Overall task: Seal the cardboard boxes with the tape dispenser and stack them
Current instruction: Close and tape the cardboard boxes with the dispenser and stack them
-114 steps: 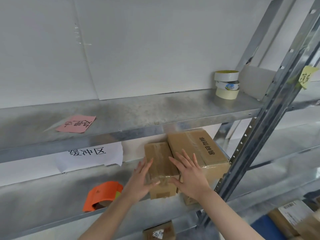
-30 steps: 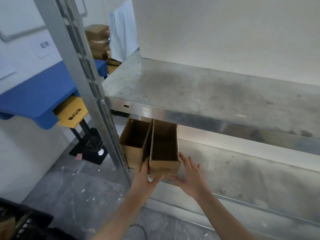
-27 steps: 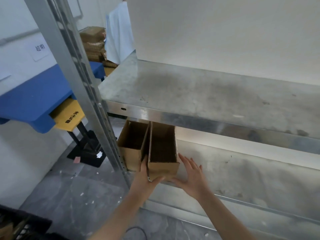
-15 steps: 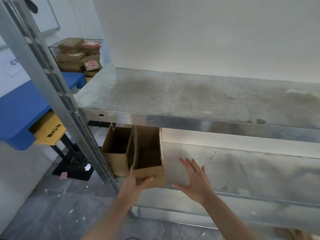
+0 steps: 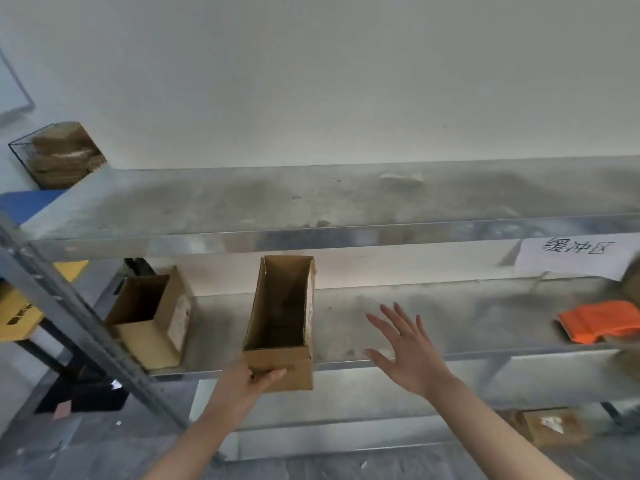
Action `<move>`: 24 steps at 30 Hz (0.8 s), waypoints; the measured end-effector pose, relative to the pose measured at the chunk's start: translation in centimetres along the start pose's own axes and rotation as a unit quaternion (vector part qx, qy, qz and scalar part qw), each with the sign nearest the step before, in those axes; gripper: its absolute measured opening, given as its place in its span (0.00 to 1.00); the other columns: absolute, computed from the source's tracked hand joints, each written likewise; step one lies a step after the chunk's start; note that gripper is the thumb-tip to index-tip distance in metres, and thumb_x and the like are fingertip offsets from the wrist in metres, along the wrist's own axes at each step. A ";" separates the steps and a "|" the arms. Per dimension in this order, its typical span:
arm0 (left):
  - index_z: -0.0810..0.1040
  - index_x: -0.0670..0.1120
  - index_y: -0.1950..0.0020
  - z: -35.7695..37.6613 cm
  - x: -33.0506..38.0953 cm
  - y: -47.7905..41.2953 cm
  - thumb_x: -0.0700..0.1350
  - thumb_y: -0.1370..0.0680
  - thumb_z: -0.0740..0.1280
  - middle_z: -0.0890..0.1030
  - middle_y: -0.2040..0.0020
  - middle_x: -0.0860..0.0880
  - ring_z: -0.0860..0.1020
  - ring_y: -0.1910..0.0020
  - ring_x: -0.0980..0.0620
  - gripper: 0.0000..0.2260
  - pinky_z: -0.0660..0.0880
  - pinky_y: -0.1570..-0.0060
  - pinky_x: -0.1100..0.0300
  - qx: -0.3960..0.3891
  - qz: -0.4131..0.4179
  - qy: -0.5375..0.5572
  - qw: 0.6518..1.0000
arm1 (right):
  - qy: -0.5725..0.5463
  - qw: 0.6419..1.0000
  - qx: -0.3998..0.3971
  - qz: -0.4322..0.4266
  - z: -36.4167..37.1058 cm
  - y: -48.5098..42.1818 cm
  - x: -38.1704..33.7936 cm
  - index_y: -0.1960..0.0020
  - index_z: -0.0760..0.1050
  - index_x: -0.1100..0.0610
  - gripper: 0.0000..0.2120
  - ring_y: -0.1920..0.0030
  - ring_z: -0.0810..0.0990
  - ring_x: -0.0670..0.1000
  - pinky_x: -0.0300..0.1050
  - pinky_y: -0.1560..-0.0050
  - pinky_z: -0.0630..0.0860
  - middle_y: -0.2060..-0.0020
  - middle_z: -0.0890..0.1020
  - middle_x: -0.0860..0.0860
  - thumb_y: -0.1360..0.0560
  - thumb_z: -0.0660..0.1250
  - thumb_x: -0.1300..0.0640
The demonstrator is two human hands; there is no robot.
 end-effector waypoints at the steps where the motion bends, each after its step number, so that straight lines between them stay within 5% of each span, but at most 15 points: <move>1: 0.70 0.63 0.49 1.2 1.2 0.1 0.61 0.31 0.71 0.79 0.51 0.61 0.77 0.52 0.61 0.15 0.75 0.48 0.65 -0.002 0.010 0.010 1.000 | 0.001 1.000 0.002 0.004 -0.9 0.7 1.8 0.23 0.49 0.39 0.39 0.22 0.37 0.48 0.55 0.24 0.37 0.21 0.48 0.44 0.31 0.37 0.26; 4: 0.71 0.64 0.47 5.5 5.2 1.2 0.63 0.33 0.71 0.80 0.48 0.59 0.79 0.47 0.58 0.18 0.76 0.42 0.57 0.002 0.035 0.034 0.999 | 0.012 1.000 -0.001 0.012 -3.6 3.4 7.3 0.23 0.47 0.39 0.37 0.22 0.38 0.49 0.55 0.24 0.37 0.21 0.47 0.45 0.29 0.40 0.27; 8: 0.70 0.57 0.38 12.0 11.7 3.1 0.61 0.33 0.70 0.79 0.45 0.58 0.78 0.45 0.56 0.25 0.75 0.41 0.59 0.006 0.057 0.069 0.996 | 0.004 1.000 0.028 0.007 -6.6 7.4 14.5 0.23 0.50 0.39 0.37 0.21 0.41 0.49 0.57 0.23 0.40 0.21 0.51 0.46 0.28 0.41 0.26; 13: 0.74 0.54 0.39 19.8 17.9 3.7 0.70 0.40 0.69 0.80 0.47 0.59 0.79 0.48 0.58 0.35 0.76 0.46 0.62 -0.004 0.063 0.087 0.994 | 0.011 0.999 0.043 0.016 -9.4 11.1 22.8 0.23 0.50 0.39 0.37 0.21 0.42 0.50 0.57 0.24 0.38 0.21 0.52 0.46 0.29 0.42 0.28; 24: 0.65 0.61 0.37 35.8 27.2 0.7 0.59 0.32 0.72 0.77 0.49 0.71 0.76 0.50 0.66 0.27 0.74 0.56 0.76 -0.028 0.085 0.114 0.989 | 0.013 0.997 0.059 0.050 -11.6 13.4 40.1 0.23 0.54 0.39 0.36 0.21 0.48 0.53 0.61 0.24 0.46 0.22 0.57 0.47 0.28 0.47 0.28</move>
Point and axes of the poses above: each hand's wrist, its own y-axis away from the middle knuckle, its own z-axis out of the palm, x = y × z, the point moved 5 cm from there along -y, towards the middle knuckle
